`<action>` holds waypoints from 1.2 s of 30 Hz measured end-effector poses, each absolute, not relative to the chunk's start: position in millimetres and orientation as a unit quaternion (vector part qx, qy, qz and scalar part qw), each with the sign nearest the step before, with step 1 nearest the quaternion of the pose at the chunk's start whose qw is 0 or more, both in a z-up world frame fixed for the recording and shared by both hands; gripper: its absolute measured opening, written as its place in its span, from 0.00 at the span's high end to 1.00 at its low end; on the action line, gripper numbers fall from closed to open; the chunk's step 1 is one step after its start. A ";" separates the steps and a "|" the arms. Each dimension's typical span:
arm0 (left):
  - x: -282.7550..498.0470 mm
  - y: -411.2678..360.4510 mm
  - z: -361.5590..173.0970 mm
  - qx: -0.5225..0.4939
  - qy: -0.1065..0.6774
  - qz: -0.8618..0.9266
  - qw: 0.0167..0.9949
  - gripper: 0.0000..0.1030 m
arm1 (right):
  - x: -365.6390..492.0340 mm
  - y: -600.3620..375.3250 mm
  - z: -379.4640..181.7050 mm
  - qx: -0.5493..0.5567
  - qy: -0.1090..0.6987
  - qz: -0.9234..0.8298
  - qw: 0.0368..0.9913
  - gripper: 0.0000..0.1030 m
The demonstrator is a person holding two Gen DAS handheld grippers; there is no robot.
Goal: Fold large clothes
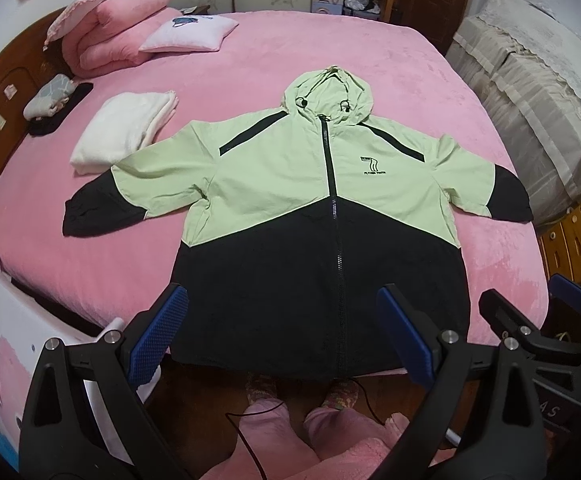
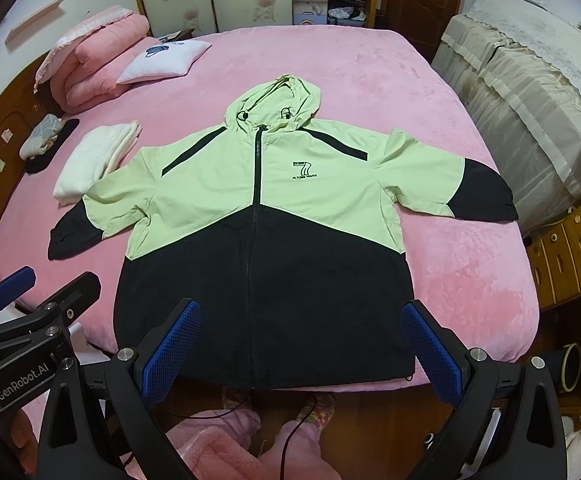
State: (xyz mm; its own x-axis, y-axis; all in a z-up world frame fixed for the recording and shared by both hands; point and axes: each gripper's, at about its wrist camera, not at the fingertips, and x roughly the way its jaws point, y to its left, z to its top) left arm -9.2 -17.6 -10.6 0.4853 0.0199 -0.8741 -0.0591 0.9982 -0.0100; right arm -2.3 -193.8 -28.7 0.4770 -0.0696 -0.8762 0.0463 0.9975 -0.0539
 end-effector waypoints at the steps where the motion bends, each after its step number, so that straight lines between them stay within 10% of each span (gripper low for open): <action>1: -11.1 -18.9 -10.8 -0.023 0.508 0.028 0.861 0.09 | 1.8 -195.7 -28.4 -0.016 0.511 -0.032 0.859 0.01; 16: -34.4 19.4 -46.7 -0.182 0.530 0.101 0.822 0.09 | 38.9 -203.6 -63.3 -0.042 0.535 0.080 0.840 0.01; 36: 96.8 405.2 -176.5 -0.359 0.521 0.279 0.722 0.09 | 188.2 23.1 -142.6 -0.053 0.569 0.045 0.819 0.01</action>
State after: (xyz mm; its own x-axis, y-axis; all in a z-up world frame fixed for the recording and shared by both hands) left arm 96.8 405.2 -176.5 0.3009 0.0282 -0.9532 -0.7774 0.5862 -0.2281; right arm 188.2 23.1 -142.6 0.3474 0.0135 -0.9376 -0.1342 0.9903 -0.0355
